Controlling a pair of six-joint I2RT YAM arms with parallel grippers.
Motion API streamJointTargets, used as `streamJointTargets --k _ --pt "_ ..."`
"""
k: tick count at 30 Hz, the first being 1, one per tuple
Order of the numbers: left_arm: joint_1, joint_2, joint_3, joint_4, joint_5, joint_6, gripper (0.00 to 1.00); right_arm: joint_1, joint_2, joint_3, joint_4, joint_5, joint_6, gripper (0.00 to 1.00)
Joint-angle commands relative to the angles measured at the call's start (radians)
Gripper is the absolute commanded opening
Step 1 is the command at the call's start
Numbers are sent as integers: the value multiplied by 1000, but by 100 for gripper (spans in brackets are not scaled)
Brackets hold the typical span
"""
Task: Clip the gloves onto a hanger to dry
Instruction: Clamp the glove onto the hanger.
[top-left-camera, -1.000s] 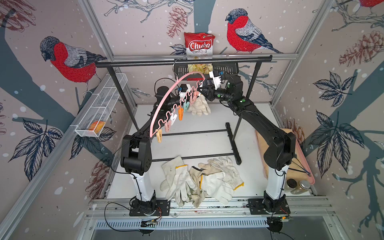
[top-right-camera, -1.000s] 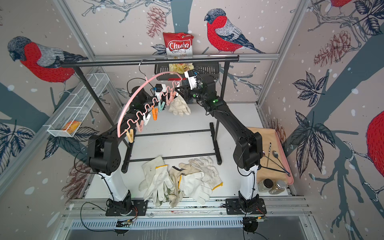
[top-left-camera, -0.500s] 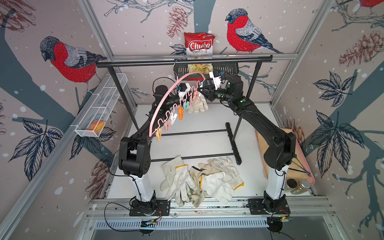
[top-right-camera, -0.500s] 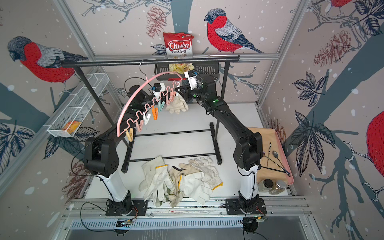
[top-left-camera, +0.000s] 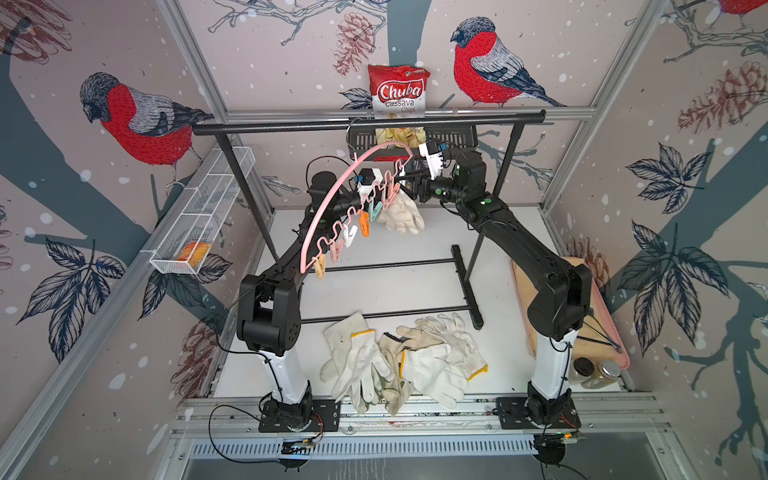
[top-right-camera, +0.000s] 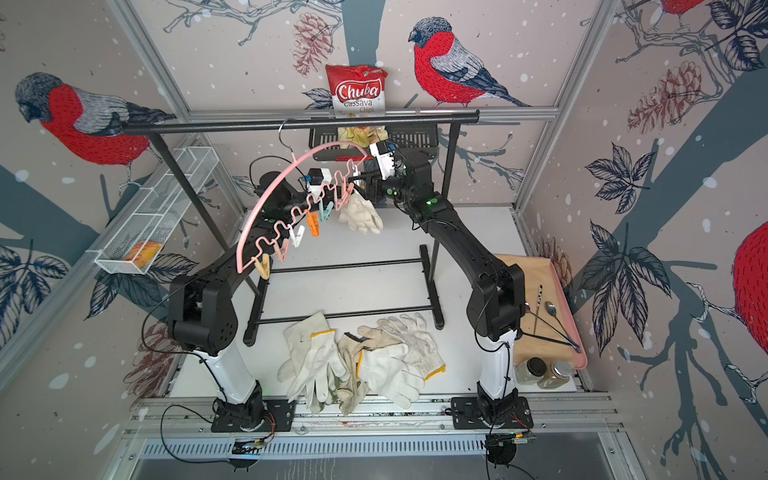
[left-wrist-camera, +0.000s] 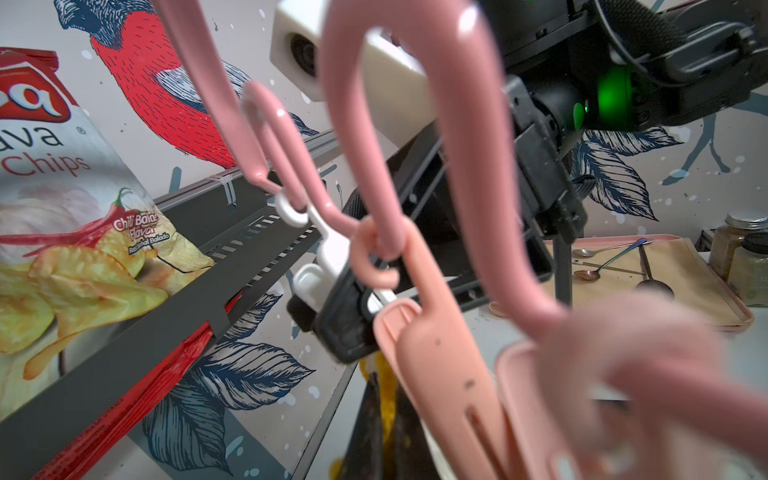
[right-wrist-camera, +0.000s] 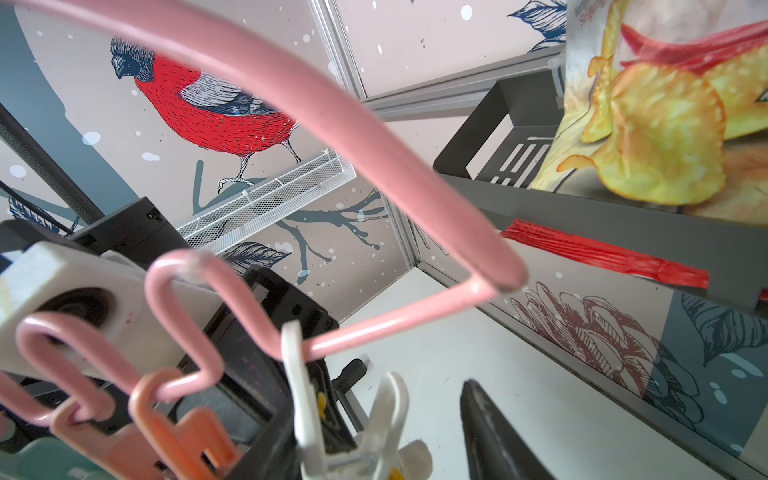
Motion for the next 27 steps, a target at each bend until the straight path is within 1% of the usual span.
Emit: streamJointTargets --k 1,3,6,8,11,13,15,16,19,20,21,22,27 --pt "-1 -12 -9 41 9 -13 0 -5 -7 1 11 10 18 62" --pt "-1 -16 -21 74 1 -40 0 -7 -8 0 7 19 17 64" --pt "11 -24 -65 183 -25 -124 0 -6 -12 2 -16 48 11 71" --pt "22 -32 -96 253 -44 -177 0 -6 -14 9 -38 63 5 74" --pt "42 -51 -137 317 -71 -226 7 -3 -17 19 -76 92 -7 78" --pt "56 -70 -160 326 -93 -240 14 0 -24 18 -98 118 -9 81" --pt "65 -90 -179 321 -116 -246 18 5 -29 18 -113 137 -11 82" --pt "70 -101 -189 314 -135 -250 22 8 -33 18 -123 151 -13 82" --pt "84 -141 -236 313 -203 -269 39 20 -42 19 -158 200 -21 85" --pt "89 -153 -252 319 -219 -275 49 24 -46 19 -168 216 -22 85" --pt "95 -165 -269 321 -231 -287 61 28 -50 17 -178 233 -22 85" --pt "101 -177 -283 318 -236 -293 97 32 -53 16 -188 251 -20 86" --pt "123 -240 -372 314 -285 -304 97 51 -78 8 -230 316 -17 86"
